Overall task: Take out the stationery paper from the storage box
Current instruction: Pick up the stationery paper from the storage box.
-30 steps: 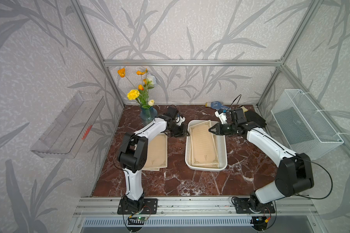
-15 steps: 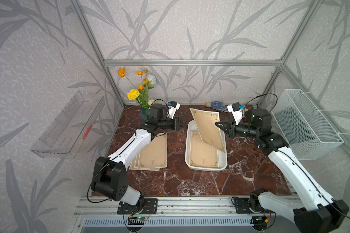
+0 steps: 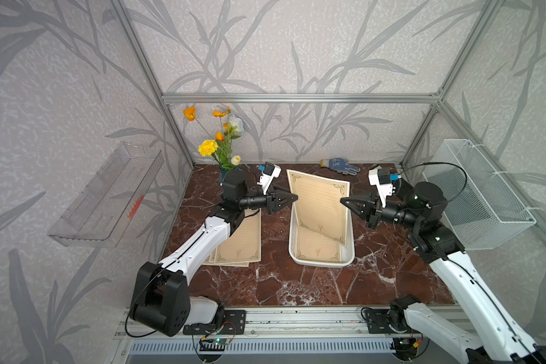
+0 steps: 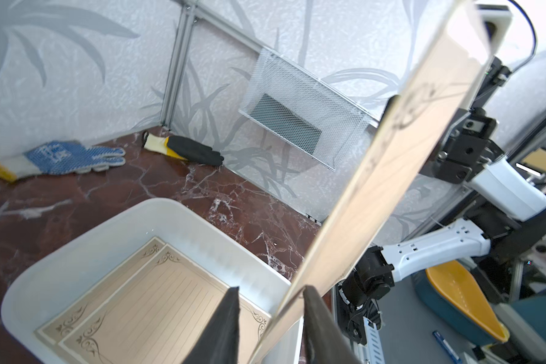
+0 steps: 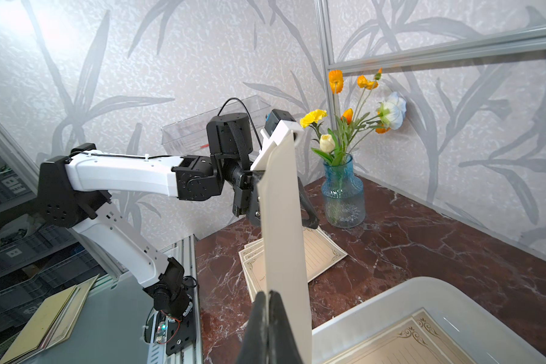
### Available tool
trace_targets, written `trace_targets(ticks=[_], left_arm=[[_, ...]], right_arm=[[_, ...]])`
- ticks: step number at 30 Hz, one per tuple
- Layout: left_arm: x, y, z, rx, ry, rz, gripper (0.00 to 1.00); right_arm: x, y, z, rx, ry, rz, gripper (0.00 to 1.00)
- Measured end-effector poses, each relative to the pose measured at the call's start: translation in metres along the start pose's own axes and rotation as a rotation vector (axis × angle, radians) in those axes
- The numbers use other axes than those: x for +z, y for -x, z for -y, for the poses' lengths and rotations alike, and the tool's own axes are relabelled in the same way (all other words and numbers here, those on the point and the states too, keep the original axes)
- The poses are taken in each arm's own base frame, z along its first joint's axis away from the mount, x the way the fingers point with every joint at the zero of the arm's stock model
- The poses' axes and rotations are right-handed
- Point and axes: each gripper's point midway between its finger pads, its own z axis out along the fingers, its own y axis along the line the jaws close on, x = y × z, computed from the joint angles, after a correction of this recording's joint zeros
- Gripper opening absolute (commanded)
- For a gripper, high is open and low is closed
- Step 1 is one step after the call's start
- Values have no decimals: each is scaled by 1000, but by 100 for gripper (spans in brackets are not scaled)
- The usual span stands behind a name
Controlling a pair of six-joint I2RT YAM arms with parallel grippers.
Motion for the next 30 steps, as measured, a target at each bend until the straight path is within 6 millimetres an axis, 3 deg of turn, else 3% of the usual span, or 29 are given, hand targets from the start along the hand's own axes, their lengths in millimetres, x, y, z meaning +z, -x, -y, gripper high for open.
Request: trace_targets(ticks=[4,9,12,14,21,30], left_arm=[[-5,6,28,71,-81,7,0],[-16,10,56,150,-123,14,0],[-23,13,73,191,-130,18,0],[-28,16,83,214,-129,21,0],[-39,31,109,236,-133,27,0],[-47,31,133,227,-190,-16,0]], right_arm=[[-2,4,-6,-16,13,19,0],[-4,7,-7,-24,11,31,1],[-5,6,-7,-29,4,30,47],[-5,4,-6,-24,0,21,62],[-4,0,-9,-10,22,13,65],[7,-11,-9,31,96,-26,65]])
